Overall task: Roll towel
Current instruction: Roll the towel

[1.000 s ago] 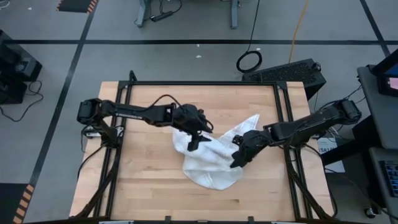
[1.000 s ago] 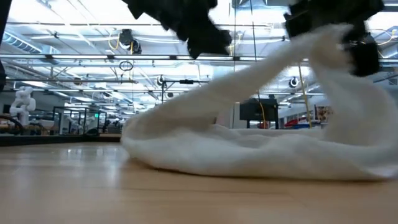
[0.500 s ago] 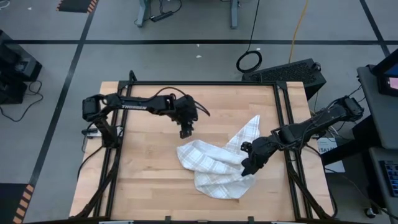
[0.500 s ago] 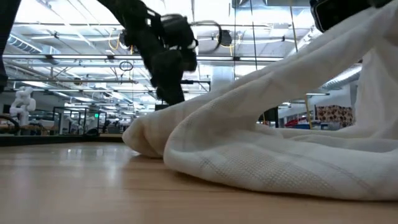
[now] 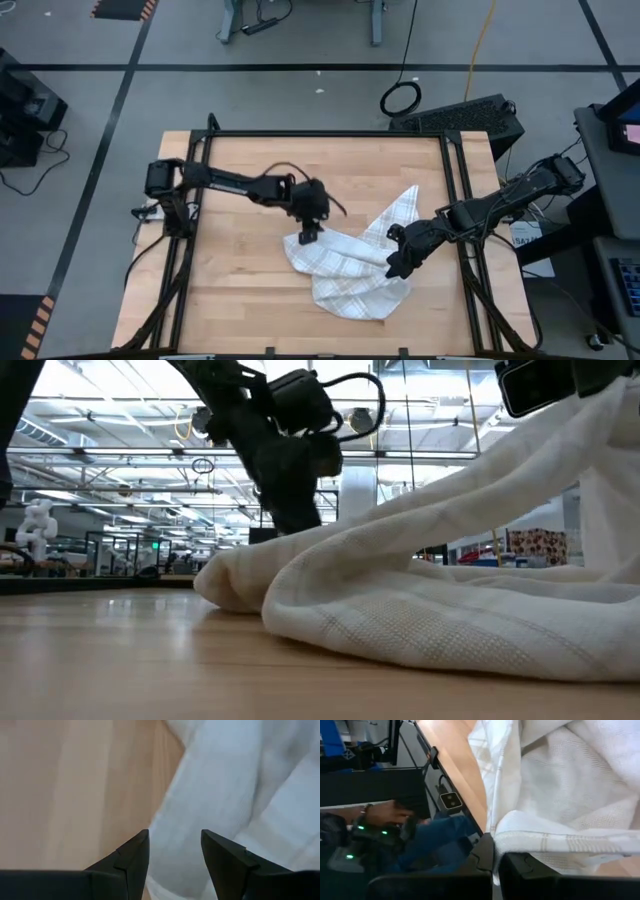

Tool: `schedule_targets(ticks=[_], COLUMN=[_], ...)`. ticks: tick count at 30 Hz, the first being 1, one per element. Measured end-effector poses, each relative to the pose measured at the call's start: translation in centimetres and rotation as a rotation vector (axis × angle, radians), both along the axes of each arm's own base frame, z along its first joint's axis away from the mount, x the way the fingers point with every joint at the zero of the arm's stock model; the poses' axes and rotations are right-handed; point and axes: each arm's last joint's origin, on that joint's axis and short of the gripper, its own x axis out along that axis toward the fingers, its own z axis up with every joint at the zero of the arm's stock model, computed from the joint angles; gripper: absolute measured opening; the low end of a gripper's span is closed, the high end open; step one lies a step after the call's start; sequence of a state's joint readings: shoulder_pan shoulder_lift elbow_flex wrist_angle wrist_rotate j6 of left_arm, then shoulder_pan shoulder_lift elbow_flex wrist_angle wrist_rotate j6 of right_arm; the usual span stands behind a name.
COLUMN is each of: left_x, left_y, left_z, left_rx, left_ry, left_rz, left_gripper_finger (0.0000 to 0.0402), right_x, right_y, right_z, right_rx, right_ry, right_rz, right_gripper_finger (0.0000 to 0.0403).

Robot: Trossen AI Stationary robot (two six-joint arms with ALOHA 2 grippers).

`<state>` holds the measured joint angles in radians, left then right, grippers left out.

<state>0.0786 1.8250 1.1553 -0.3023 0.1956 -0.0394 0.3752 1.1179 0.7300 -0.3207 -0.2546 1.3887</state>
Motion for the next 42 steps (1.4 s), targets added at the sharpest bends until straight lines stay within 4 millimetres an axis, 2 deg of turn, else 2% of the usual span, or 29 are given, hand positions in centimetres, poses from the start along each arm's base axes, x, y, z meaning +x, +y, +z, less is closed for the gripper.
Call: schedule_targets(ticks=[7, 10, 14, 16, 18, 22, 26, 29, 32, 36, 39, 42], left_x=[0.7, 0.9, 0.9, 0.6, 0.3, -1.0, -4.0, -7.1, -10.3, -14.2, -16.3, -17.1], left_y=[-1.8, -2.3, -2.6, -2.3, -1.5, 0.3, 1.8, 2.2, 1.5, -0.7, -2.2, -2.9], left_z=[-3.9, -4.6, -4.4, -3.8, -2.5, 2.4, 6.9, 10.1, 12.8, 15.7, 16.2, 15.7], left_rx=[0.046, 0.064, 0.111, 0.152, 0.226, 0.372, 0.414, 0.377, 0.279, 0.094, 0.035, 0.047], left_ry=[0.096, 0.112, 0.108, 0.135, 0.163, 0.159, 0.193, 0.198, 0.173, 0.081, 0.074, 0.11], left_rz=[-0.077, -0.082, -0.094, -0.066, -0.02, 0.09, 0.24, 0.409, 0.589, 0.82, 0.956, 0.962], left_gripper_finger=[0.0172, 0.0125, 0.0022, 0.0012, 0.0007, 0.0004, 0.0003, 0.0002, 0.0002, 0.0001, 0.0001, 0.0009], right_x=[0.0, 0.0, 0.0, 0.1, 0.2, 0.4, 0.6, 0.6, 0.6, 0.5, 0.3, 0.1], right_y=[-0.1, -0.1, -0.2, -0.3, -0.5, -0.9, -1.2, -1.3, -1.3, -0.9, -0.4, 0.1], right_z=[0.0, -0.1, -0.2, -0.2, -0.2, -0.1, 0.1, 0.1, 0.1, 0.1, 0.0, 0.0], right_rx=[-0.022, -0.029, -0.057, -0.082, -0.108, -0.182, -0.258, -0.279, -0.262, -0.207, -0.155, -0.103], right_ry=[-0.009, -0.007, -0.006, -0.018, -0.025, -0.06, -0.111, -0.122, -0.116, -0.093, -0.068, -0.042], right_rz=[-0.009, -0.006, -0.039, -0.084, -0.138, -0.264, -0.382, -0.41, -0.425, -0.41, -0.387, -0.36], right_gripper_finger=[0.0, 0.0, 0.0, 0.0, 0.0, 0.0, 0.0, 0.0, 0.0, 0.0, 0.0, 0.0])
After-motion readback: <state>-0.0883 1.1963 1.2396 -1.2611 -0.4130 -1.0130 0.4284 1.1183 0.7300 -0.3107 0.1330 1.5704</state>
